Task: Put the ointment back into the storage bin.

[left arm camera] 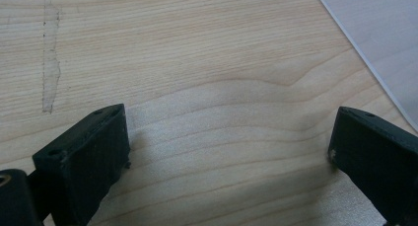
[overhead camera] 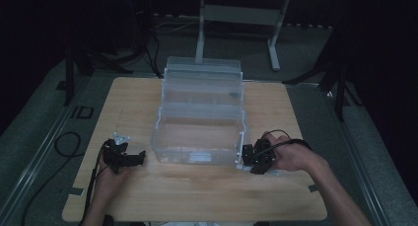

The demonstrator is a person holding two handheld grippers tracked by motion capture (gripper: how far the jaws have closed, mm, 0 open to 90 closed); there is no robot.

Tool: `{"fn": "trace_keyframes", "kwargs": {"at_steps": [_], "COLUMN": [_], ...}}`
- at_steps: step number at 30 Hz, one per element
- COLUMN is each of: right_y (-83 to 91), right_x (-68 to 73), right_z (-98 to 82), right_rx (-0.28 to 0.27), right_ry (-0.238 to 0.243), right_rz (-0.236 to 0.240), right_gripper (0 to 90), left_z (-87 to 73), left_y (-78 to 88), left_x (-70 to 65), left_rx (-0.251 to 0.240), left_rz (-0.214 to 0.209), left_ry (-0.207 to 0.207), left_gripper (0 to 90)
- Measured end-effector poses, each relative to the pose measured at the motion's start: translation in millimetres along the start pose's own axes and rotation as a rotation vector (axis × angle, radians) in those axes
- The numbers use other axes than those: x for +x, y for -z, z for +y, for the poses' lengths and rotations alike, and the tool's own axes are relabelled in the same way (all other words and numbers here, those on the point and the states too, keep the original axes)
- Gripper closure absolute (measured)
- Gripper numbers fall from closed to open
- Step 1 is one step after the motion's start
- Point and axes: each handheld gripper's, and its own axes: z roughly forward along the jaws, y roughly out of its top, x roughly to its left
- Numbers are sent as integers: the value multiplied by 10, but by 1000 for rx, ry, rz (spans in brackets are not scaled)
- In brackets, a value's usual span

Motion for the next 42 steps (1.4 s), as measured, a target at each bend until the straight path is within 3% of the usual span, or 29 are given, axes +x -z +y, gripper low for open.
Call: {"fn": "trace_keyframes", "kwargs": {"at_steps": [25,42], "right_y": [437,518], "right_x": [-209,-347], "right_z": [43,215], "right_rx": [-30,-40], "right_ry": [-19,2], "right_rz": [-49,-62], "right_gripper": [707,707], "left_z": [1,1], "left_y": [1,0], "left_x": [0,-2], "left_rx": [2,-1], "left_rz": [-1,-1], "left_ry": [2,4], "left_gripper": [25,25]}}
